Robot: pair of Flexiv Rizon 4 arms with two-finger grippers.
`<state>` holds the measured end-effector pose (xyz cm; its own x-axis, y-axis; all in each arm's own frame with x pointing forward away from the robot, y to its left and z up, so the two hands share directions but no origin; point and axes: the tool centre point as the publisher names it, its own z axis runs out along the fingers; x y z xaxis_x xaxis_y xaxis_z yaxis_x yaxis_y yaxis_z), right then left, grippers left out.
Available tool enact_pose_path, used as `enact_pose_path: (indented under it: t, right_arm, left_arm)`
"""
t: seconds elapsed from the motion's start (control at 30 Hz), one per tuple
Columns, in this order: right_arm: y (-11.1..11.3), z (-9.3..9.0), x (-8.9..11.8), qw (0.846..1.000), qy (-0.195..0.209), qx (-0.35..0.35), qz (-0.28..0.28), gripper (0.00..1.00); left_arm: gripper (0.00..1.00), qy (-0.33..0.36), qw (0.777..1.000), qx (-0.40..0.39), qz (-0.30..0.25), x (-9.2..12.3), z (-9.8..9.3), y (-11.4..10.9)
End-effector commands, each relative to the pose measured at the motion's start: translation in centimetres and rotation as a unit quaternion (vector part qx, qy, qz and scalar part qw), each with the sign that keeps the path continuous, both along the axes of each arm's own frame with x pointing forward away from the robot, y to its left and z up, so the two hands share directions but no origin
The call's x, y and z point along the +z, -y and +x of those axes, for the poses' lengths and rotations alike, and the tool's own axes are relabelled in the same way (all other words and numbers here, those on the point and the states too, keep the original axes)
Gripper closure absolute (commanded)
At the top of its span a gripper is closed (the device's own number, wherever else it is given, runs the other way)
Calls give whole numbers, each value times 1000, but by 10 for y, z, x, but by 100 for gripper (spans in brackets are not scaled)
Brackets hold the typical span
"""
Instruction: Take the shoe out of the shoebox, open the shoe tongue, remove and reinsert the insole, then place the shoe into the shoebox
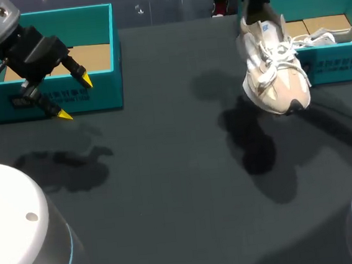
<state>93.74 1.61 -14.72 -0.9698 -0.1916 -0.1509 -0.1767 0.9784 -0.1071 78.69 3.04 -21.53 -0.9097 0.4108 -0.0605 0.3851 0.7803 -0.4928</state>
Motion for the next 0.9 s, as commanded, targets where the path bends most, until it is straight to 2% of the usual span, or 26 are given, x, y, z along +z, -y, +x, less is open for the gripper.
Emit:
enact_pose_path:
  t: [0.03, 0.23, 0.27, 0.4, 0.53, 0.7, 0.9]
  right_arm:
    - [1, -2, 1, 1000, 1, 1, 0, 100]
    - [1, -2, 1, 1000, 1, 1, 0, 100]
    - [16, 6, 6, 1000, 5, -7, 15, 100]
    - [61, 31, 18, 1000, 8, -27, 12, 100]
    - [99, 58, 33, 999, 7, -39, 14, 100]
    - [136, 97, 42, 999, 17, -40, -5, 100]
    - [167, 146, 45, 999, 38, -24, -20, 100]
  left_arm:
    - [0, 1, 1000, 0, 1, 0, -1, 0]
    - [0, 1, 1000, 0, 1, 0, -1, 0]
    - [0, 1, 1000, 0, 1, 0, -1, 0]
    - [0, 1, 1000, 0, 1, 0, -1, 0]
    - [0, 1, 1000, 0, 1, 0, -1, 0]
    - [0, 1, 1000, 0, 1, 0, -1, 0]
    - [0, 1, 1000, 0, 1, 0, -1, 0]
